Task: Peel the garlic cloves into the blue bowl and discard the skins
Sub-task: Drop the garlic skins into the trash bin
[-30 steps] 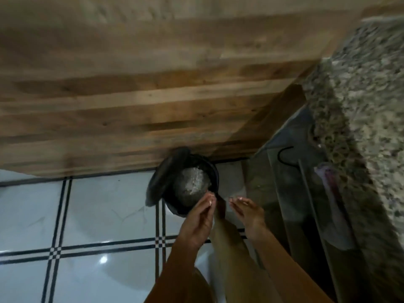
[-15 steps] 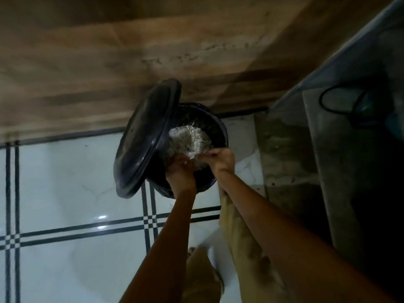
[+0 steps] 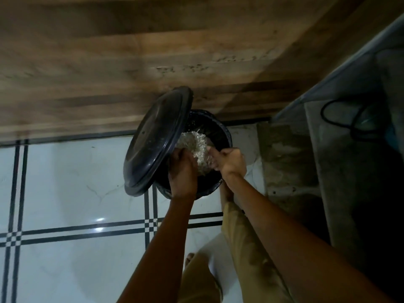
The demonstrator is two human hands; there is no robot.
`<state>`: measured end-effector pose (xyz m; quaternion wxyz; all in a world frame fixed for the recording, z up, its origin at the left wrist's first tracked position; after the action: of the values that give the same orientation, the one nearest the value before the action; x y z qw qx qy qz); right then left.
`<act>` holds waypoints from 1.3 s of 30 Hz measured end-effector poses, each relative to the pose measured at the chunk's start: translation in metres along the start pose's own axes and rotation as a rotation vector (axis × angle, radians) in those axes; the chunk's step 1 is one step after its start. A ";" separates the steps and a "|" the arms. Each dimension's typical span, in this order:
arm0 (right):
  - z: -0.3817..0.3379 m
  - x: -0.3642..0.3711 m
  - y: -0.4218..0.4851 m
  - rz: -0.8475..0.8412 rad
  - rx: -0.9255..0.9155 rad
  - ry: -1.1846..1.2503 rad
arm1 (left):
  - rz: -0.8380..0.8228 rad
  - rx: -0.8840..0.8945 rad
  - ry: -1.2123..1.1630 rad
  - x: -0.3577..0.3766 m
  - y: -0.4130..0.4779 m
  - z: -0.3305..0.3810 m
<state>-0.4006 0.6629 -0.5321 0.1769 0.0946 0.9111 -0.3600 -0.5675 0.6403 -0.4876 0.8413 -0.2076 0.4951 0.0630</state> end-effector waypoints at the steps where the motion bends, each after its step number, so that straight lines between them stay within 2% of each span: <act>1: -0.010 0.001 -0.001 -0.006 -0.074 -0.084 | -0.062 0.032 0.070 0.008 0.002 0.001; 3: -0.019 0.015 -0.004 -0.176 -0.193 -0.507 | -0.316 0.018 0.090 0.030 -0.002 -0.001; 4: -0.013 0.021 -0.008 -0.281 -0.170 -0.673 | -0.471 0.019 0.112 0.042 -0.010 -0.003; 5: -0.012 0.020 -0.014 -0.344 -0.132 -0.690 | -0.568 0.058 0.196 0.044 -0.020 0.001; 6: -0.016 0.014 -0.026 -0.385 -0.093 -0.641 | -0.608 0.077 0.247 0.040 -0.032 0.004; 7: -0.022 0.004 -0.037 -0.394 -0.070 -0.512 | -0.595 0.118 0.198 0.031 -0.043 0.011; 10: -0.050 -0.056 -0.092 -0.219 -0.011 -0.022 | -0.630 0.118 -0.174 -0.010 -0.089 0.038; 12: -0.078 -0.108 -0.147 -0.071 -0.003 0.226 | -0.561 0.176 -0.260 -0.065 -0.118 0.068; 14: -0.114 -0.164 -0.211 0.050 -0.070 0.333 | -0.478 0.232 -0.359 -0.128 -0.150 0.109; 17: -0.160 -0.243 -0.302 0.067 -0.232 0.503 | -0.327 0.380 -0.395 -0.211 -0.198 0.190; 20: -0.163 -0.323 -0.369 0.159 -0.310 0.553 | -0.396 0.584 -0.419 -0.251 -0.255 0.290; 24: -0.111 -0.437 -0.441 0.480 -0.327 0.682 | -0.550 0.825 -0.369 -0.244 -0.352 0.409; 27: -0.044 -0.504 -0.507 0.707 -0.311 0.726 | -0.651 0.982 -0.326 -0.210 -0.448 0.461; 33: 0.120 -0.586 -0.656 1.103 -0.154 0.491 | -0.967 1.277 -0.148 -0.117 -0.682 0.451; 36: 0.191 -0.613 -0.731 1.280 -0.040 0.408 | -0.967 1.358 -0.029 -0.083 -0.759 0.449; 39: 0.252 -0.630 -0.783 1.401 0.048 0.413 | -0.914 1.348 0.072 -0.056 -0.798 0.456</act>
<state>0.0082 -0.1048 0.0306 0.1880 0.7253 0.6433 -0.1570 0.0206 0.1111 -0.0174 0.7118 0.1599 0.3197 -0.6047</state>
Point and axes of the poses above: each hand's wrist, its own y-axis towards the middle knuckle, its own x-axis out of the palm, z = x × y, the point moved 9 cm from there along y, towards the middle knuckle, and after that the axes turned 6 degrees about y, right-handed, at the moved point
